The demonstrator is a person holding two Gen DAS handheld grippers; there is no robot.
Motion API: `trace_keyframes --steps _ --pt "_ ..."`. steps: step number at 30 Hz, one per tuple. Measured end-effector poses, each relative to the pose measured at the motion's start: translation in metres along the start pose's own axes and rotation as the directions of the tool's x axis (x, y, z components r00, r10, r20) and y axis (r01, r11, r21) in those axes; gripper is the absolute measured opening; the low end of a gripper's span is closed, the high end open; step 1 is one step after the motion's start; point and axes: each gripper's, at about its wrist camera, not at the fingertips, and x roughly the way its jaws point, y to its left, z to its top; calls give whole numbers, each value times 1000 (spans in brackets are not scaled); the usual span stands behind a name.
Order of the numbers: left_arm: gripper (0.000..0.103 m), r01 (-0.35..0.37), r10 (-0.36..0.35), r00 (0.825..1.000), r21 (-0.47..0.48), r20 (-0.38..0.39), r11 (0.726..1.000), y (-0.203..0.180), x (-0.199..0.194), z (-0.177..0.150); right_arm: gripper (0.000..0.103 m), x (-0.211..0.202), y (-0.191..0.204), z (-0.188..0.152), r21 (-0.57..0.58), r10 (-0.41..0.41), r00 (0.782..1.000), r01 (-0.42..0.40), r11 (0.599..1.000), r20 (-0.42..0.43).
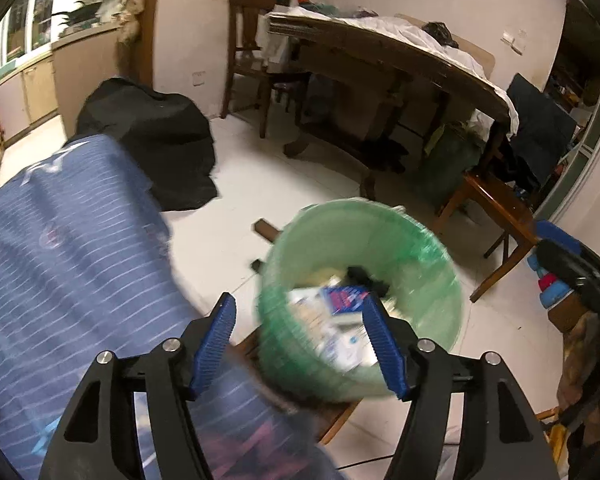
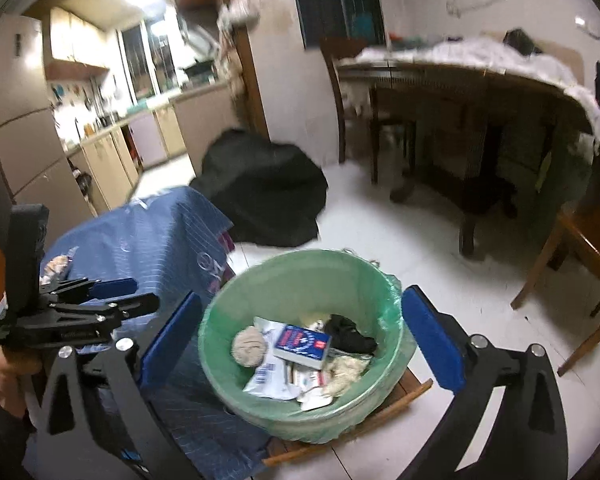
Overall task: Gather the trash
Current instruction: 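Return to the table and grasp the white rolled cloth with the left tool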
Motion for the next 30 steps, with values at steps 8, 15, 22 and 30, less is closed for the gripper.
trace_keyframes --steps 8,15,22,30 --pt "69 -150 159 986 -161 44 976 136 -107 -76 97 -14 51 -58 3 103 994 -103 995 -22" --pt "71 -303 347 935 -355 67 885 265 -198 -127 97 -7 85 -88 32 178 980 -175 984 -91" --pt "75 -293 344 939 -471 23 832 349 -204 -144 97 -4 107 -98 20 197 972 -196 980 -127" --pt "75 -271 305 952 -441 6 855 351 -162 -127 97 -9 120 -100 -3 202 970 -204 979 -138"
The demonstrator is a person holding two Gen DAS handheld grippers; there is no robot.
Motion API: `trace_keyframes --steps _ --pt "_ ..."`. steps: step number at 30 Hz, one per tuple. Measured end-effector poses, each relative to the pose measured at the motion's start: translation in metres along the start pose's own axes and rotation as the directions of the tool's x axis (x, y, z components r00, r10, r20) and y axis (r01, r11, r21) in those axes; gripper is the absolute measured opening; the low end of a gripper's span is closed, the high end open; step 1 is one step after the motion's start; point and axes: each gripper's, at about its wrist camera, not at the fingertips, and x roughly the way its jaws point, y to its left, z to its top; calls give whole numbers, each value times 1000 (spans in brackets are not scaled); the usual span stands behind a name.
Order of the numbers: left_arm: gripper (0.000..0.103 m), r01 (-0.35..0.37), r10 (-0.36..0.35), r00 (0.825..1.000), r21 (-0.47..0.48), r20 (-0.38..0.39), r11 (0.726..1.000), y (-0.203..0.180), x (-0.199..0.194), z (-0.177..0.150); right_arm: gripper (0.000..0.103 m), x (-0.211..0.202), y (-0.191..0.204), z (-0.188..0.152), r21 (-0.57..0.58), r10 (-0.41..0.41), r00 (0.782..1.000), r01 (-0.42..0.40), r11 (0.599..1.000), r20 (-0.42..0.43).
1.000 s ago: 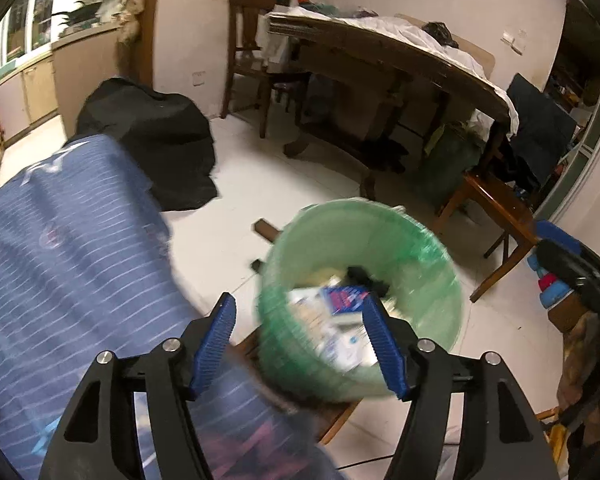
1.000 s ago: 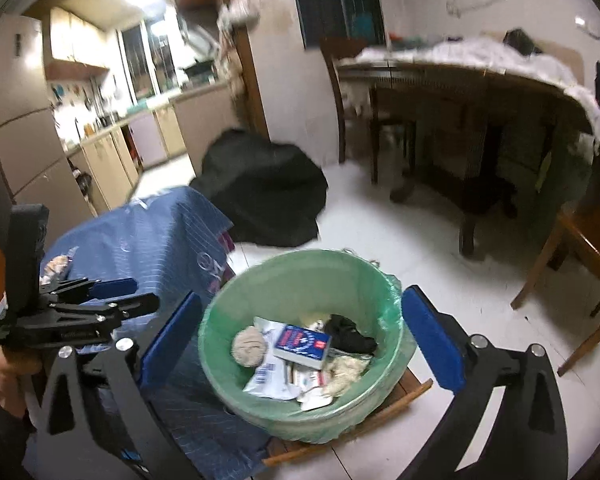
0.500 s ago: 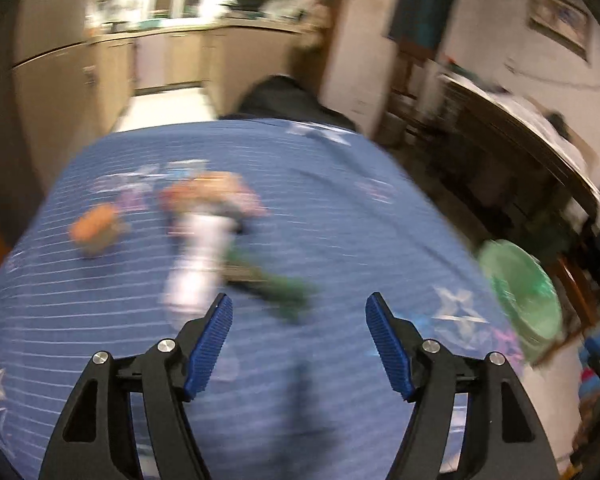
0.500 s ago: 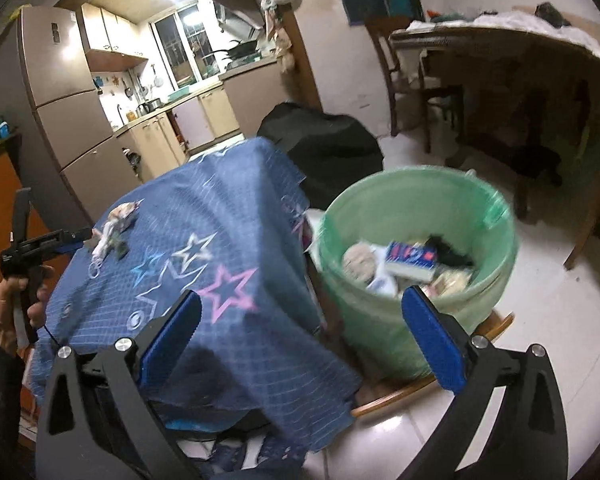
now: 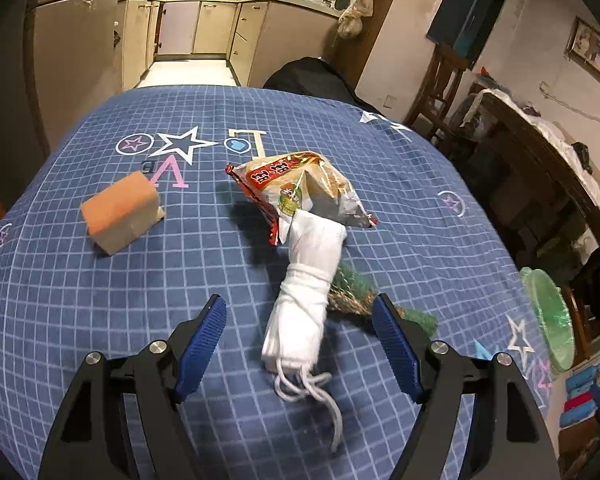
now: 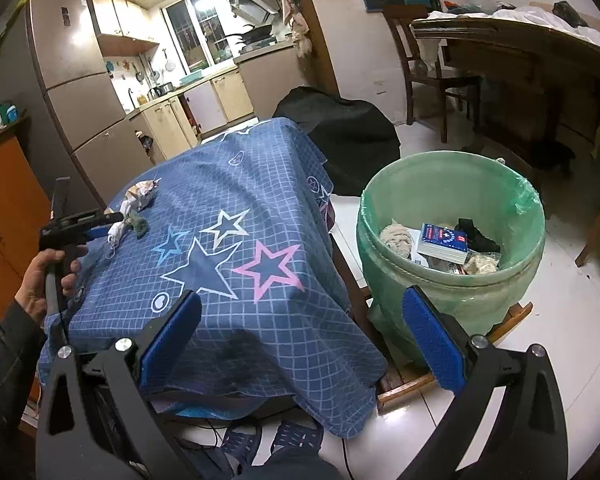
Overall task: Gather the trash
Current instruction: 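Return to the table and grasp the white rolled cloth with the left tool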
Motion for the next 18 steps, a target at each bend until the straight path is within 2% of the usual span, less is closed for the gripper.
trace_keyframes --steps 3,5,6,7,8,12,18 --pt "69 11 -11 1000 4 -18 1000 -1 10 2 97 1 5 0 -14 -2 1000 2 1000 -9" --pt "51 9 -8 999 7 -32 1000 1 16 0 97 2 7 2 -18 -3 1000 2 1000 -10" --pt "47 4 -4 1000 9 -28 1000 1 16 0 97 2 10 3 -24 -1 1000 1 1000 -10" --pt "34 7 -6 1000 11 -27 1000 -1 17 -1 97 3 13 5 -29 1 1000 -2 1000 -10" --pt "28 11 -10 1000 9 -29 1000 -1 17 -1 97 4 15 7 -35 4 1000 -5 999 -10" --pt "27 20 -20 1000 9 -20 1000 4 12 -12 97 9 38 17 -95 30 999 -31 995 -10" --pt "27 32 -32 999 -14 3 999 24 -21 -33 97 27 89 39 -216 110 994 -113 970 -26"
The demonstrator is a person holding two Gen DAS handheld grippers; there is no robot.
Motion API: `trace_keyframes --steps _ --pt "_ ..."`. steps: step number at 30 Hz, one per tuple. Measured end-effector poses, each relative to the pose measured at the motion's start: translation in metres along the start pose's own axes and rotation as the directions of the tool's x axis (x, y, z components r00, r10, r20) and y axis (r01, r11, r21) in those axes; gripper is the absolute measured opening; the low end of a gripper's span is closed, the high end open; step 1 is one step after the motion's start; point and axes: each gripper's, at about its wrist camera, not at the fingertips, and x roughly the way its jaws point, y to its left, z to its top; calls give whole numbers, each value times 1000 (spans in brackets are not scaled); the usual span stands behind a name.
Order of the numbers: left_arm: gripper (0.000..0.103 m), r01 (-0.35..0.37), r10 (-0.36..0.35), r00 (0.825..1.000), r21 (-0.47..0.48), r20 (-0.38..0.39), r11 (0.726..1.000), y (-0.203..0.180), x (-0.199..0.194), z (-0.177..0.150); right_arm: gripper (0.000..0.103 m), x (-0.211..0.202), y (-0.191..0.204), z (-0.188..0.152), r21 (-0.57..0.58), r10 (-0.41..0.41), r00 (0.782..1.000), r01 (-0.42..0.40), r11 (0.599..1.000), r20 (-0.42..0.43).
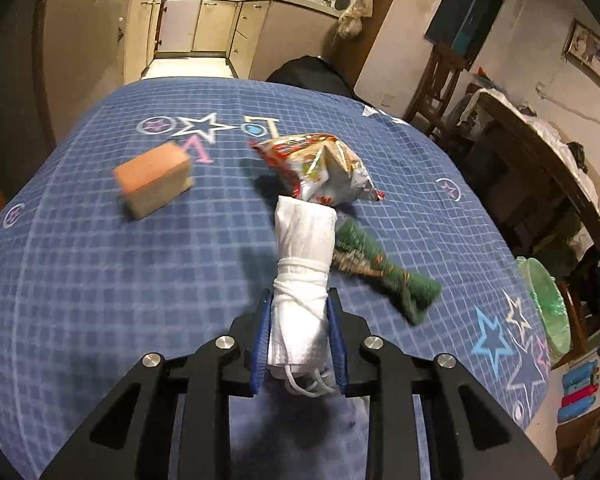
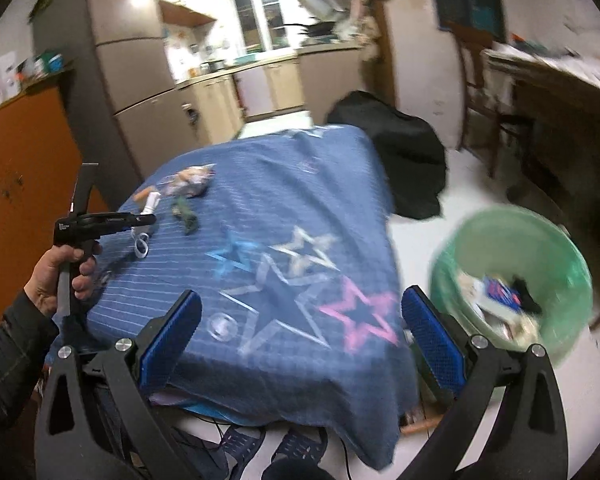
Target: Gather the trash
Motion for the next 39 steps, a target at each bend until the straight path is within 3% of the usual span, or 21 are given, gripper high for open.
trace_keyframes --steps 6,10,16,19,23,25,29,33,36,39 --pt "27 -38 41 998 -69 53 997 33 -42 -12 97 56 65 61 -192 138 990 -142 971 -32" --pt "27 -63 72 994 -104 88 993 50 -59 -17 97 118 108 100 -205 229 966 -251 946 -122" --pt "27 -74 91 990 -151 108 986 75 -70 -18 97 197 170 126 -224 270 939 -316 922 -215" --pt "27 -69 89 991 -186 104 980 90 -70 -18 86 226 194 128 -267 243 937 -309 913 -251" --pt "27 -57 80 991 -199 111 978 101 -74 -16 84 247 201 124 -271 214 934 -293 917 -285" --pt "27 -49 74 991 -204 113 978 103 -75 -14 83 253 196 126 -279 190 944 -265 923 -268" --pt "27 -30 54 993 -207 109 978 101 -71 -12 84 273 175 146 -156 165 957 -205 966 -238" --pt "27 -30 53 993 -206 108 978 96 -69 -12 85 287 180 152 -156 131 963 -171 973 -234" --pt "27 -34 58 992 -208 112 978 99 -72 -15 85 273 199 151 -201 183 962 -223 954 -202" --pt "27 -45 75 991 -241 115 969 108 -72 -18 85 267 236 146 -277 280 932 -339 899 -232"
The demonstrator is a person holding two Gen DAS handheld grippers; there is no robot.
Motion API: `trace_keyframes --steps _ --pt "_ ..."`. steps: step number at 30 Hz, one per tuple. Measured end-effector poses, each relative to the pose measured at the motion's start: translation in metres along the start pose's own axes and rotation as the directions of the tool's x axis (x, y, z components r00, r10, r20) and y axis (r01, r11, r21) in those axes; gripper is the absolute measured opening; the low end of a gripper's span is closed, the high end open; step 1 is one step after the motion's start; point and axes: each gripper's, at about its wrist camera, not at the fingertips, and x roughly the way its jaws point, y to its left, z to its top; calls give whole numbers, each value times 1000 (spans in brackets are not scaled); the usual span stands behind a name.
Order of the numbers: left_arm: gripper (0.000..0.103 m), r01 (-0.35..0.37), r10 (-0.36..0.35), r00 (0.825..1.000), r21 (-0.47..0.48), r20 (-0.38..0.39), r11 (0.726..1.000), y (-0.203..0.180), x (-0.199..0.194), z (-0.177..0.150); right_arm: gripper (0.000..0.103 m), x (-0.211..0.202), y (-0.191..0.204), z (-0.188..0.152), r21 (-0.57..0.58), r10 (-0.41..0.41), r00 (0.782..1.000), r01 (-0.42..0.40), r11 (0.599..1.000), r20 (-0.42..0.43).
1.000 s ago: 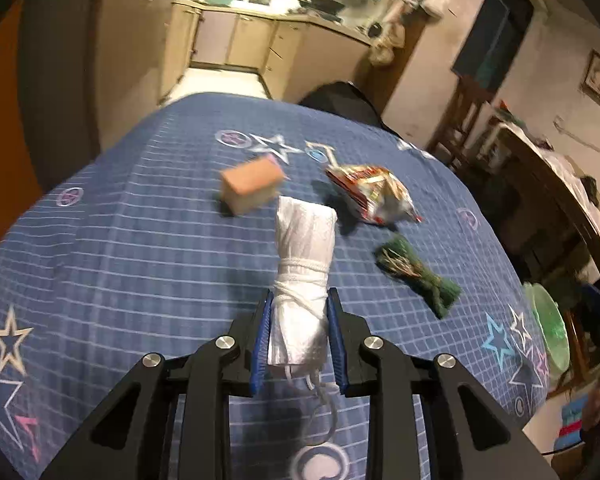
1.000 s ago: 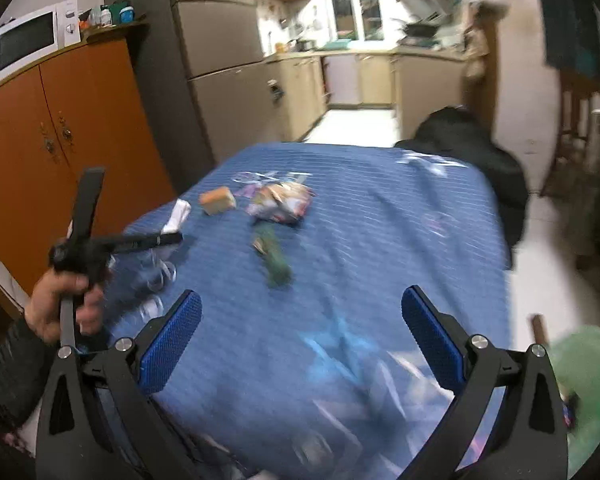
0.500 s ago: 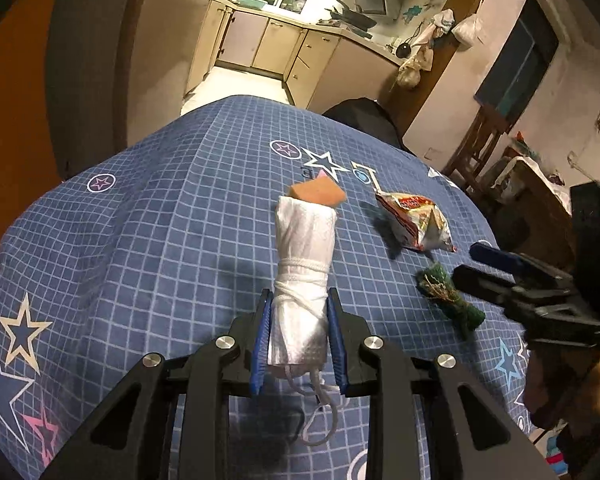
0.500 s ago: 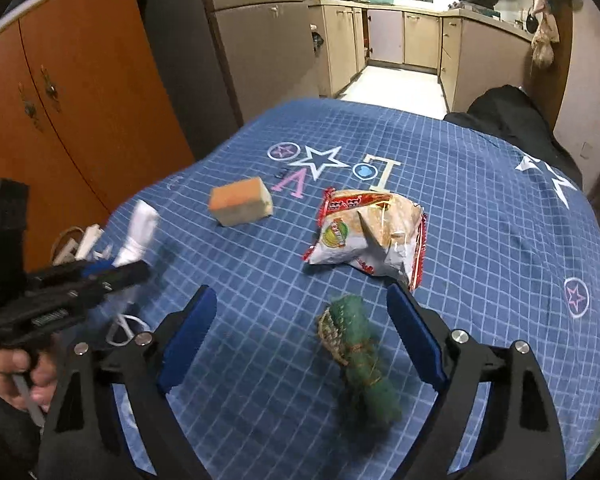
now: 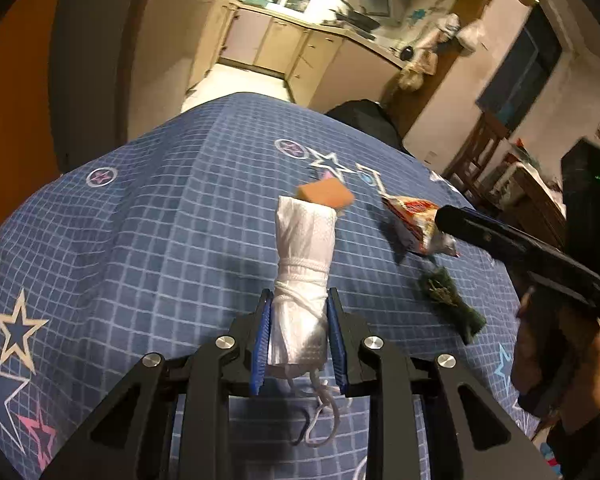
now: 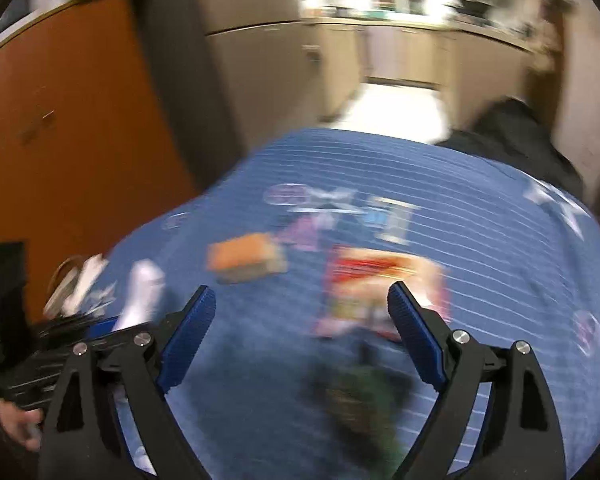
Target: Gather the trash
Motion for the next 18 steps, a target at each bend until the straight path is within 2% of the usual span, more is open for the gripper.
trace_keyframes --steps 3,8,11,13,15,18 --pt "27 -15 16 1000 -45 16 999 7 -6 -5 86 24 26 10 -52 50 997 -53 997 -55" --pt "27 -46 48 999 -78 17 996 19 -10 -9 85 67 46 20 -91 8 992 -19 996 -122" --pt "27 -63 65 998 -92 15 994 26 -11 -9 68 81 48 20 -100 -35 988 20 995 -153" --pt "27 -70 72 997 -98 16 993 28 -11 -9 64 87 46 18 -96 -54 984 38 995 -170" --pt "27 -70 72 997 -102 16 992 30 -10 -9 53 92 46 18 -100 -84 981 67 993 -177" --pt "27 -77 79 997 -100 17 992 29 -9 -9 47 90 44 17 -91 -97 980 82 992 -173"
